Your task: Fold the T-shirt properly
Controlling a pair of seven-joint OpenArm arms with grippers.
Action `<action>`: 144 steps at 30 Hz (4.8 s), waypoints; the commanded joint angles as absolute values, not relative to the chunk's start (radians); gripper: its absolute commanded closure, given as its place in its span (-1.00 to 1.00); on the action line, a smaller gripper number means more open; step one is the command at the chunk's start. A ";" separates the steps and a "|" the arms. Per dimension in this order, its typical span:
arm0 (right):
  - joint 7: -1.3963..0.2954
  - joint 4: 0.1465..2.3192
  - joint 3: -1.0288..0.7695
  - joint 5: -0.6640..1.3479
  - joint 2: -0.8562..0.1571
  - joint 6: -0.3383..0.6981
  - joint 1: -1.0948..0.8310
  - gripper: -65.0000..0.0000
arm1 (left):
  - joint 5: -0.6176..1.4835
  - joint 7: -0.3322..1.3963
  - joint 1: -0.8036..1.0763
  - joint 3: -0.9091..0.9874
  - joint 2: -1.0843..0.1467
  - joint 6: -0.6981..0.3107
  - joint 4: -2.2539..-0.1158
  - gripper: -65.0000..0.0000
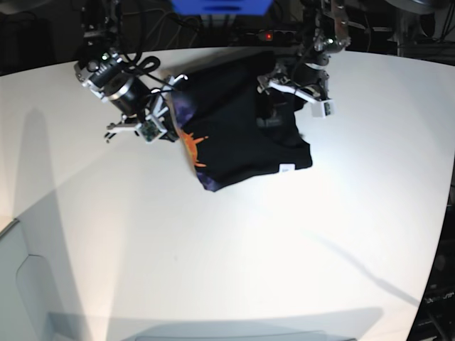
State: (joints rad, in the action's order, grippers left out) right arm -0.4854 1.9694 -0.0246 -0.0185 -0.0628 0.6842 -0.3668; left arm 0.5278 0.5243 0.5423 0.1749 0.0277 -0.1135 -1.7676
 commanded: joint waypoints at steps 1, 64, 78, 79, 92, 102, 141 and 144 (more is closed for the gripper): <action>-0.463 1.988 -0.042 -0.002 -0.062 0.698 -0.360 1.00 | 0.522 0.561 0.552 0.173 0.024 -0.105 -1.758 -0.43; -0.463 1.988 -0.676 -0.005 0.030 0.698 -0.259 1.00 | 0.058 0.624 -0.653 -1.067 -0.070 -0.659 -0.984 0.79; -0.464 1.988 -0.674 -0.005 0.044 0.698 -0.252 1.00 | 0.053 0.731 -0.690 -0.908 -0.079 -0.654 -1.233 -0.23; -0.464 1.988 -0.674 -0.005 0.044 0.698 -0.252 1.00 | 0.051 0.731 -0.690 -0.866 -0.085 -0.654 -1.259 -0.23; -0.464 1.992 -0.651 -0.001 0.157 0.698 -0.315 1.00 | 0.059 0.845 -0.409 -0.104 -0.303 -0.654 -1.650 -0.23; -0.456 1.988 -0.475 -0.001 0.157 0.698 -0.410 1.00 | 0.065 0.843 0.024 0.492 -0.323 -0.656 -1.733 -0.23; -0.458 2.023 -0.641 0.140 0.143 0.698 -0.865 1.00 | 0.067 0.800 0.823 0.753 -0.016 -0.667 -2.015 1.00; -0.456 2.009 -0.631 0.140 0.143 0.698 -0.934 1.00 | 0.067 0.753 0.875 0.746 0.024 -0.667 -1.988 1.00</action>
State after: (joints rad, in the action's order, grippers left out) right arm -0.4667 2.0003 -0.6273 0.1310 0.1452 0.6842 -0.9211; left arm 0.0643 0.7547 0.8627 0.7422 0.0315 -0.6636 -1.9774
